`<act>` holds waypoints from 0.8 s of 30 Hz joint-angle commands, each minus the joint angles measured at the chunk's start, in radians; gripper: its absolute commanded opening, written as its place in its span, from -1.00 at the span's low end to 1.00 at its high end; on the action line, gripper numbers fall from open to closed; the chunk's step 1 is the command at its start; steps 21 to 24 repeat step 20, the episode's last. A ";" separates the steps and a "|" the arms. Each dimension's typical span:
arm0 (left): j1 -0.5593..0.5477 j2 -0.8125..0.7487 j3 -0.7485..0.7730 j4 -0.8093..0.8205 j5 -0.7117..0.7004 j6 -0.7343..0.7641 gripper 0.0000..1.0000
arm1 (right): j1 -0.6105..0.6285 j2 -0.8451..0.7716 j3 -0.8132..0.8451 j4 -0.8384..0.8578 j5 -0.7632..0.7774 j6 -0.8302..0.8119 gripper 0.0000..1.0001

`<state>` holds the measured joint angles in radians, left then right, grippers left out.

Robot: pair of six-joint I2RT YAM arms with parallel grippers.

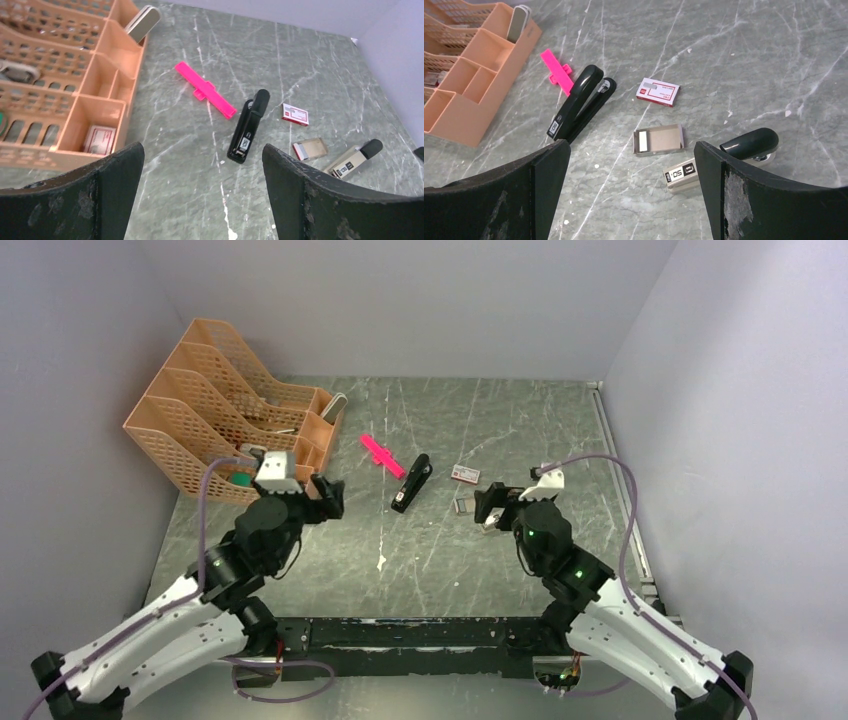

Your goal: Load the staples into the stapler

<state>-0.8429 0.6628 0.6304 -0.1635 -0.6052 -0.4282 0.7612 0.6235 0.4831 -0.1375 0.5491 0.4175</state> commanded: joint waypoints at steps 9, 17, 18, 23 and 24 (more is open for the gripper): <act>-0.007 -0.278 -0.088 -0.256 -0.164 -0.138 0.85 | 0.004 -0.173 -0.025 -0.077 0.016 -0.062 1.00; -0.007 -0.254 -0.089 -0.257 -0.185 -0.142 0.86 | 0.003 -0.265 -0.062 -0.060 -0.019 -0.062 1.00; -0.008 -0.251 -0.088 -0.256 -0.189 -0.143 0.87 | 0.003 -0.263 -0.063 -0.057 -0.016 -0.062 1.00; -0.007 -0.250 -0.087 -0.253 -0.190 -0.137 0.87 | 0.003 -0.231 -0.042 -0.091 0.025 -0.043 1.00; -0.007 -0.250 -0.087 -0.253 -0.190 -0.137 0.87 | 0.003 -0.231 -0.042 -0.091 0.025 -0.043 1.00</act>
